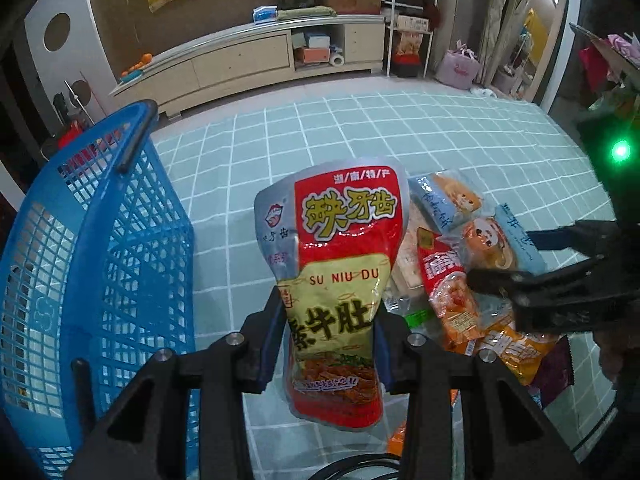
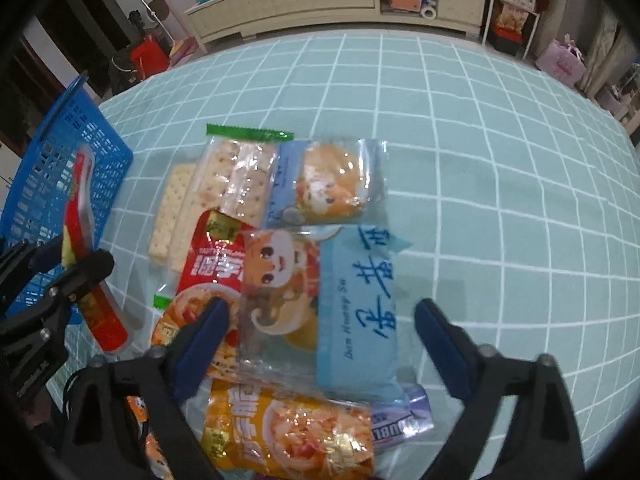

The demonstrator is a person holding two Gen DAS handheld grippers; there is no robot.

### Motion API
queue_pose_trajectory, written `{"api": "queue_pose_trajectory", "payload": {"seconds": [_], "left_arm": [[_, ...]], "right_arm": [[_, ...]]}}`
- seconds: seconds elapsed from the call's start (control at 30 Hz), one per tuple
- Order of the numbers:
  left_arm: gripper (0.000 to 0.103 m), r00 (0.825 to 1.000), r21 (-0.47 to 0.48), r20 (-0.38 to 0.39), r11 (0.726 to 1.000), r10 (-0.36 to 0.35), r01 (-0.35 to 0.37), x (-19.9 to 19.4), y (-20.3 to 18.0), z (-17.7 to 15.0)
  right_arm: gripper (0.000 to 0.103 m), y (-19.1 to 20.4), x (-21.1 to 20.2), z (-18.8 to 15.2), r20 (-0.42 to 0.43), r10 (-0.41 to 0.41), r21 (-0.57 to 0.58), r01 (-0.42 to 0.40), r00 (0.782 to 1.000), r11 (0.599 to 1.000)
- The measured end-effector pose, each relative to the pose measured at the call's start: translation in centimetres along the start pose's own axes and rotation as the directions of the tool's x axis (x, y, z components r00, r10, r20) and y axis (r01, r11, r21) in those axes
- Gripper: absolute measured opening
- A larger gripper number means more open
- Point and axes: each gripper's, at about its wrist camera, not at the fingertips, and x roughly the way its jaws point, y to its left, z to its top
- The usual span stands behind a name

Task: Organize snacks
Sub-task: 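Carry the red pouch over the basket with left while right grasps the blue Dan Huang Su pouch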

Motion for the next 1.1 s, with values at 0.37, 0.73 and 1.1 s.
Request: {"api": "queue_pose_trajectory", "payload": {"seconds": [0.37, 0.73, 1.1], "left_arm": [[0.037, 0.997, -0.008, 0.065, 0.999, -0.033, 0.034, -3.1, 0.5, 0.6], [0.037, 0.981, -0.011, 0.189, 0.999, -0.049, 0.052, -9.6, 0.8, 0.0], [0.037, 0.958, -0.03, 0.28, 0.996, -0.067, 0.078, -15.7, 4.2, -2.1]], "right_arm": [[0.069, 1.3, -5.0, -2.6, 0.142, -0.012, 0.012, 0.011, 0.99, 1.0], [0.069, 5.4, -12.5, -6.6, 0.338, 0.009, 0.008, -0.013, 0.941, 1.0], [0.069, 11.0, -15.7, -8.1, 0.435, 0.039, -0.044, -0.022, 0.9, 0.999]]}}
